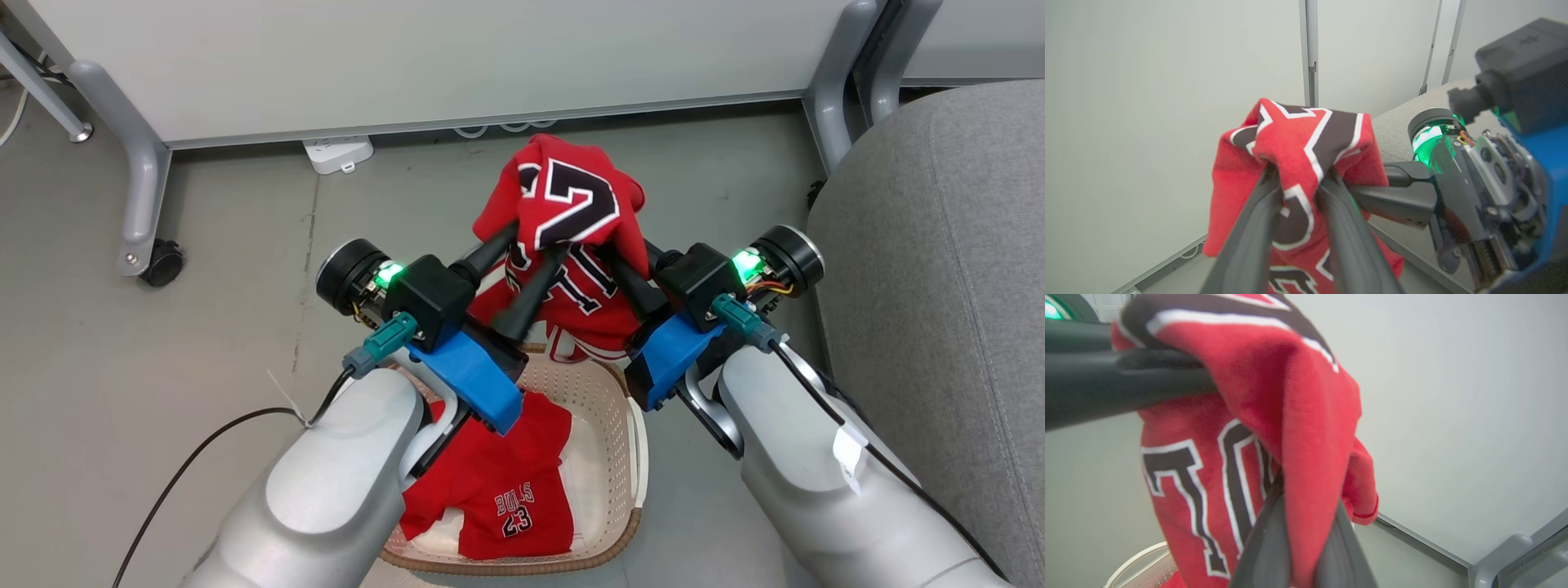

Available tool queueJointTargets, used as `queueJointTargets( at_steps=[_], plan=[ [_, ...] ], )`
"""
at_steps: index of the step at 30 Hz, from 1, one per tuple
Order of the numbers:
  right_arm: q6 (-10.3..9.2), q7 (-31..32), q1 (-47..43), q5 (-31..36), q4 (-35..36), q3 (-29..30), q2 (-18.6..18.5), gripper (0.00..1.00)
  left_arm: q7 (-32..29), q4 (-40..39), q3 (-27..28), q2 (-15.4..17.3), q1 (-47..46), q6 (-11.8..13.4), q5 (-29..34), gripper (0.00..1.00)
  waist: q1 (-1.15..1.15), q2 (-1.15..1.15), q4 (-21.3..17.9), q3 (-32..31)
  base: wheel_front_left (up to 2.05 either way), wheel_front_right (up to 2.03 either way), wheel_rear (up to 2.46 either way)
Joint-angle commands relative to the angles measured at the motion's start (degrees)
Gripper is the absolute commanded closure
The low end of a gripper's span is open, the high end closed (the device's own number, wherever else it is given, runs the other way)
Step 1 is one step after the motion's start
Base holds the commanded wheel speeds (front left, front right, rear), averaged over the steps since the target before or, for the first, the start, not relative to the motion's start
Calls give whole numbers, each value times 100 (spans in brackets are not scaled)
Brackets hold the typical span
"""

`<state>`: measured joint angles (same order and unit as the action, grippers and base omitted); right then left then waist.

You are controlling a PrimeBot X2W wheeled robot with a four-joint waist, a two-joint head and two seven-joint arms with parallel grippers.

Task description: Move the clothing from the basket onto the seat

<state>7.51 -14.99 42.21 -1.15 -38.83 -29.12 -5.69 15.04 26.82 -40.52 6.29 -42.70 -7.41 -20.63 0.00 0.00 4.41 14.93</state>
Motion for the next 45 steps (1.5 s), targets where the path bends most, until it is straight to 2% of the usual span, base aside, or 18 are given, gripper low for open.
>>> queueJointTargets(
  at_steps=[1,13,19,29,45],
  plan=[
    [-4,-30,-44,-30,-24,36,4,100,21,23,30,-3,13,-9,21,0,0,0,2,3,0,0,0],
    [-4,-30,-118,-113,-45,262,50,100,21,57,40,-42,73,-9,86,0,0,0,-43,17,0,0,0],
    [-4,-31,-205,-135,58,512,59,100,21,60,32,-29,104,-9,118,0,0,0,-201,63,0,0,0],
    [-4,-31,-353,-154,330,1039,76,100,21,90,-35,63,-21,-9,149,0,0,0,-767,244,0,0,0],
    [-4,-31,-742,-146,940,2296,139,100,21,159,-307,196,-177,-9,147,0,0,0,-1875,500,0,0,0]
  ],
)
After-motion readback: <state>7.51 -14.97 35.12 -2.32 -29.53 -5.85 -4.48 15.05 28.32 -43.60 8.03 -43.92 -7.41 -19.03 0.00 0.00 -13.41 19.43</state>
